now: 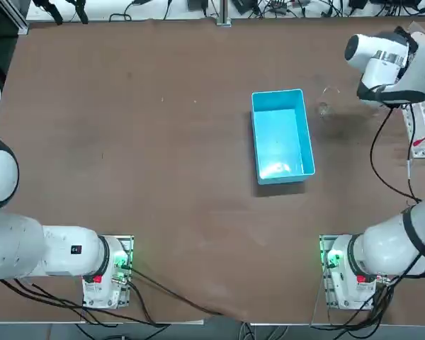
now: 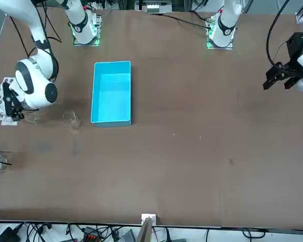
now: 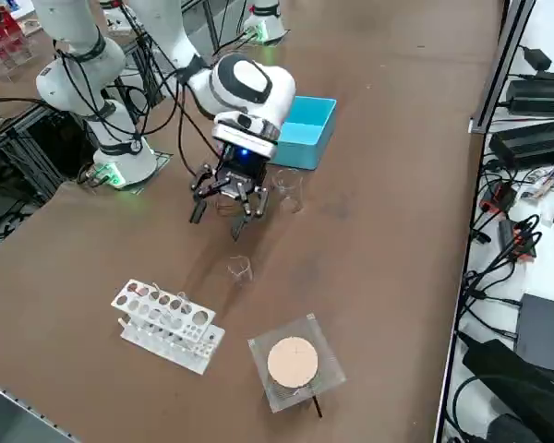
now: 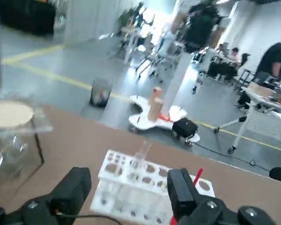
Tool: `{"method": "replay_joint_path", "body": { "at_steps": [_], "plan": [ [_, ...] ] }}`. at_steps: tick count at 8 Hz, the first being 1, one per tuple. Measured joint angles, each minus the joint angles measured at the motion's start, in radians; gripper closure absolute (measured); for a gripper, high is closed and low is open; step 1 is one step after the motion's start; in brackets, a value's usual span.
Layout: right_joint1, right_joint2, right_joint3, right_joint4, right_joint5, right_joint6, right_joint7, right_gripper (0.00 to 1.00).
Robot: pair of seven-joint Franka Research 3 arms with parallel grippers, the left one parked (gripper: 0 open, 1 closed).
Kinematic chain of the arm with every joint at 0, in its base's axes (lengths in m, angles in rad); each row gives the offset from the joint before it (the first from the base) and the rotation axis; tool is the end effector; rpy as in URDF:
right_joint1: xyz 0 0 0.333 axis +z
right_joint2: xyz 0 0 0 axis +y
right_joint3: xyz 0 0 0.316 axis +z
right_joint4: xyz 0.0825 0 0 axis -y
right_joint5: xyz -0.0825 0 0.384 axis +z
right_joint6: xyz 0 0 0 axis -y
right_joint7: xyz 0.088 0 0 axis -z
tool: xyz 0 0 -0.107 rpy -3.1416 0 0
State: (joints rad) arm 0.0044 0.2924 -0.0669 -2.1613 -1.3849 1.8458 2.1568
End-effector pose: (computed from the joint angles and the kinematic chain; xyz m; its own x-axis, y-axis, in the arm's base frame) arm 0.5329 -0.1109 0.2722 0.2552 -0.2997 0.9193 -0.9666 -0.0578 0.2495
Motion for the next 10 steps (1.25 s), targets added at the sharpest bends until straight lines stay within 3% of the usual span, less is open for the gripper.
{"method": "replay_joint_path", "body": {
  "at_steps": [3, 6, 10],
  "plan": [
    [-0.009, 0.012, -0.006, -0.067, -0.112, -0.030, 0.233, 0.01],
    [-0.061, 0.101, -0.012, -0.093, -0.258, -0.059, 0.393, 0.08],
    [-0.103, 0.183, -0.013, -0.093, -0.309, -0.129, 0.499, 0.09]
  ]
}}
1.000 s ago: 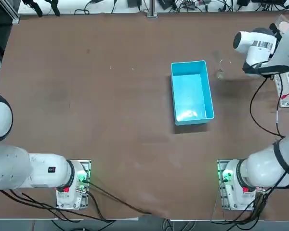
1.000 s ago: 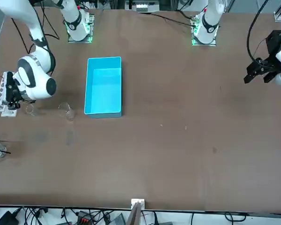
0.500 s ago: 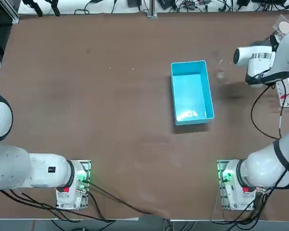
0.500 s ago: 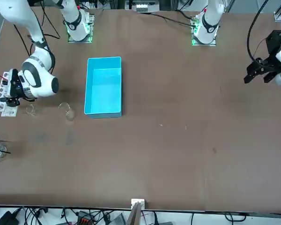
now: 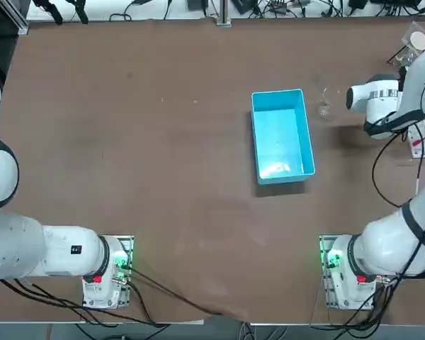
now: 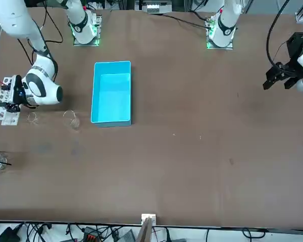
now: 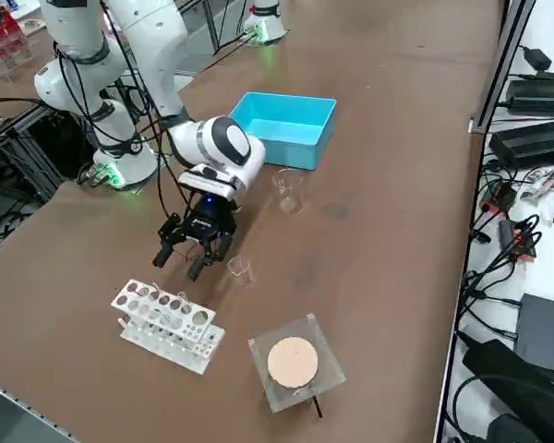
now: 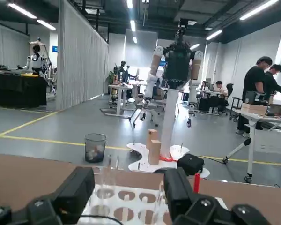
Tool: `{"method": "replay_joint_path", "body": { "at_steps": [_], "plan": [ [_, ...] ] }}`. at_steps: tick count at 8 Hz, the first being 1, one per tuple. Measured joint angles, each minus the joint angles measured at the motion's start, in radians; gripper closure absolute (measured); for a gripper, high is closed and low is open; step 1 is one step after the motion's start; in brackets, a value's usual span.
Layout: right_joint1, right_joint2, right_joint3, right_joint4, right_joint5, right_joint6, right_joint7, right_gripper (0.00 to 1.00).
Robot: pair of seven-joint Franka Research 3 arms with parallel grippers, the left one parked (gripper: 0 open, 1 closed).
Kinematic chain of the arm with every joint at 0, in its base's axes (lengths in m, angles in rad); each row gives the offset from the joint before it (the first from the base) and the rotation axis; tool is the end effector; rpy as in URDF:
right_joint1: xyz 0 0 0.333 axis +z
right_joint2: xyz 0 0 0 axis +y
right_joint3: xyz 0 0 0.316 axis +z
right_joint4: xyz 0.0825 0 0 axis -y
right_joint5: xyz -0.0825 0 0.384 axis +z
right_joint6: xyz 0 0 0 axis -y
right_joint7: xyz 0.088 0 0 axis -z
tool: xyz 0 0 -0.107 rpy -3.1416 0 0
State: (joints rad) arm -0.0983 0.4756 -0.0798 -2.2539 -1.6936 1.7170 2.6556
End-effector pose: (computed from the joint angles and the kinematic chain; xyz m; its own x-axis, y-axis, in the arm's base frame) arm 0.4755 -0.1810 0.1720 0.0805 -0.0486 0.9956 -0.9968 -0.0052 0.0804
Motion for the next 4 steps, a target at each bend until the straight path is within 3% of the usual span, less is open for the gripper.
{"method": "replay_joint_path", "body": {
  "at_steps": [4],
  "plan": [
    [-0.014, 0.037, 0.000, 0.000, -0.018, -0.016, 0.066, 0.18]
  ]
}}
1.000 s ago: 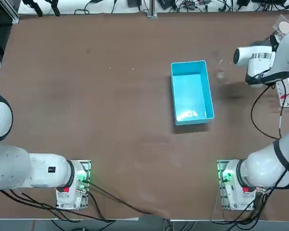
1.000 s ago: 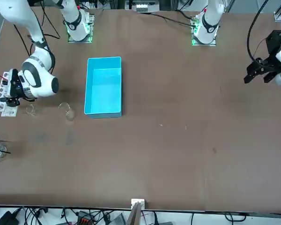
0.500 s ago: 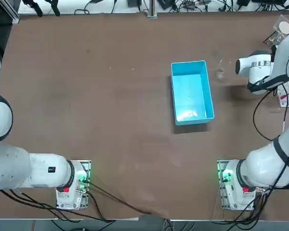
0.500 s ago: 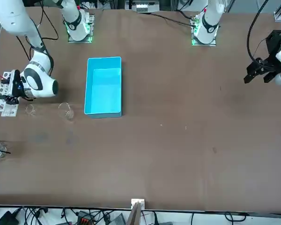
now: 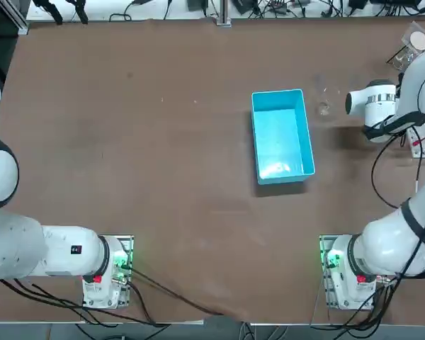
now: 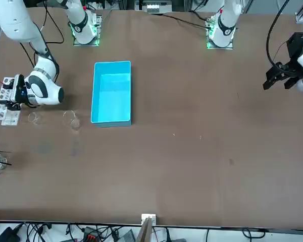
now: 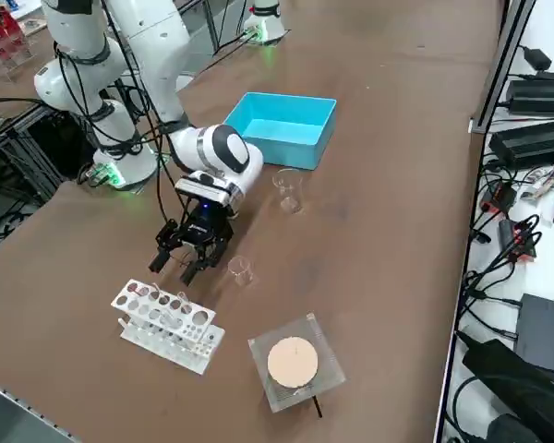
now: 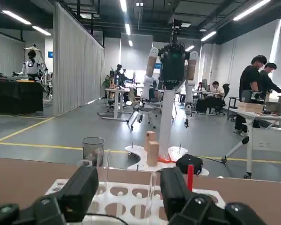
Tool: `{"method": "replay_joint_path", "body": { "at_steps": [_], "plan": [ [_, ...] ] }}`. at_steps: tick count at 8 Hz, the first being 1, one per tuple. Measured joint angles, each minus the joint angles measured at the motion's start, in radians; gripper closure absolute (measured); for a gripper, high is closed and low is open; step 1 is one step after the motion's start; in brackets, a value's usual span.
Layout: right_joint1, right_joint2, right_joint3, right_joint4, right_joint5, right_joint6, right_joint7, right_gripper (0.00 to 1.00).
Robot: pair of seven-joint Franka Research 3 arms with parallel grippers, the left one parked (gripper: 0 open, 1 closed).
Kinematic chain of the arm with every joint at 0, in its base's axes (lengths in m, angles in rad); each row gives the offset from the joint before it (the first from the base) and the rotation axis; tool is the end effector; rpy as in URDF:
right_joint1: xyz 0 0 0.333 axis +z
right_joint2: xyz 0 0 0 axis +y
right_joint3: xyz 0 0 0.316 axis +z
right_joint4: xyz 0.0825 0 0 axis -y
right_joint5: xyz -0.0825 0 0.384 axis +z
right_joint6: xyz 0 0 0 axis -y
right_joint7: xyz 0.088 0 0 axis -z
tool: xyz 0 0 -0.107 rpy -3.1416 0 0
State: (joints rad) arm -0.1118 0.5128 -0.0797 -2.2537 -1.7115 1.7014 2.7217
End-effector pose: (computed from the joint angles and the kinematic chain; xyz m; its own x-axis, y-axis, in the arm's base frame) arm 0.4678 -0.1881 0.1560 0.0532 -0.0317 0.9981 -0.9986 0.0014 0.0533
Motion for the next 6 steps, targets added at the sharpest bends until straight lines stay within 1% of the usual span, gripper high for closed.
{"method": "replay_joint_path", "body": {
  "at_steps": [2, 4, 6],
  "plan": [
    [-0.020, 0.006, 0.000, 0.002, -0.017, 0.003, 0.003, 0.24],
    [-0.039, 0.005, 0.000, 0.006, -0.018, 0.051, 0.004, 0.26],
    [-0.060, 0.005, 0.000, 0.007, -0.018, 0.086, 0.004, 0.26]
  ]
}}
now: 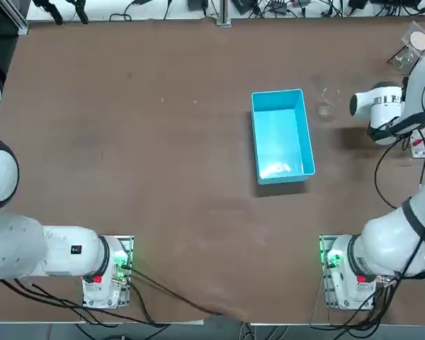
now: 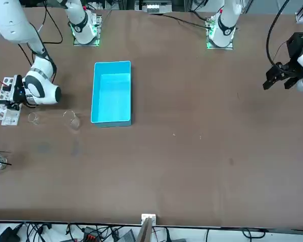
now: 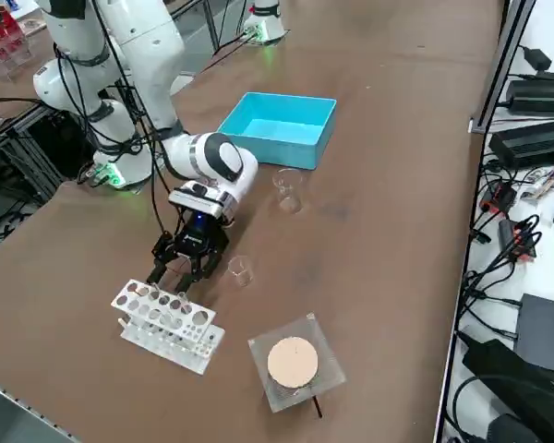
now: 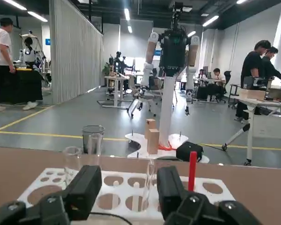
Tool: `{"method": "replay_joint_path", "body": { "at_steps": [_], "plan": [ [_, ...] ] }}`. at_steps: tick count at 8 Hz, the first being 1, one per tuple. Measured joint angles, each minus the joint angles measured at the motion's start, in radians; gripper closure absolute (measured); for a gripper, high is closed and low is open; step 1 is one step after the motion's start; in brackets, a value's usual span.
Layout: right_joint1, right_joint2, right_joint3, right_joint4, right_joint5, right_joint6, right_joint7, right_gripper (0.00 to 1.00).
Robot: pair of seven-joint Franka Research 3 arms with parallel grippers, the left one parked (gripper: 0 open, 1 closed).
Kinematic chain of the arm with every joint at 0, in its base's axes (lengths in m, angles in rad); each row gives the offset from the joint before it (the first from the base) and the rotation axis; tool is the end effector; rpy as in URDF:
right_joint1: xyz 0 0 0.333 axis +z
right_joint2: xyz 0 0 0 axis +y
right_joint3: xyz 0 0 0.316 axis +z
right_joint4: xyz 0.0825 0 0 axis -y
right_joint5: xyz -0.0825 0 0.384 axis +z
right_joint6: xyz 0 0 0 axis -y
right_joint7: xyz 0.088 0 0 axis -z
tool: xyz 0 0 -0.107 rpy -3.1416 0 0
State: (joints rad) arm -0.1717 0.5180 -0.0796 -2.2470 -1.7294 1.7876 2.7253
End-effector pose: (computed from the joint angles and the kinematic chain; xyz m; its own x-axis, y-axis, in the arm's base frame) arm 0.4627 -0.2082 0.1477 0.0466 -0.1055 0.9933 -0.9988 0.0099 0.0479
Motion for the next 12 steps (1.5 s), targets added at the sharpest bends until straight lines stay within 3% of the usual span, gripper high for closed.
{"method": "replay_joint_path", "body": {
  "at_steps": [3, 9, 10, 12],
  "plan": [
    [-0.014, 0.000, 0.000, 0.000, 0.000, 0.006, 0.000, 0.31],
    [-0.024, 0.001, 0.000, 0.000, 0.000, 0.007, 0.000, 0.56],
    [-0.024, 0.001, 0.000, -0.002, 0.000, 0.007, 0.000, 0.70],
    [-0.024, 0.001, 0.001, -0.009, 0.000, 0.007, 0.000, 0.74]
  ]
}}
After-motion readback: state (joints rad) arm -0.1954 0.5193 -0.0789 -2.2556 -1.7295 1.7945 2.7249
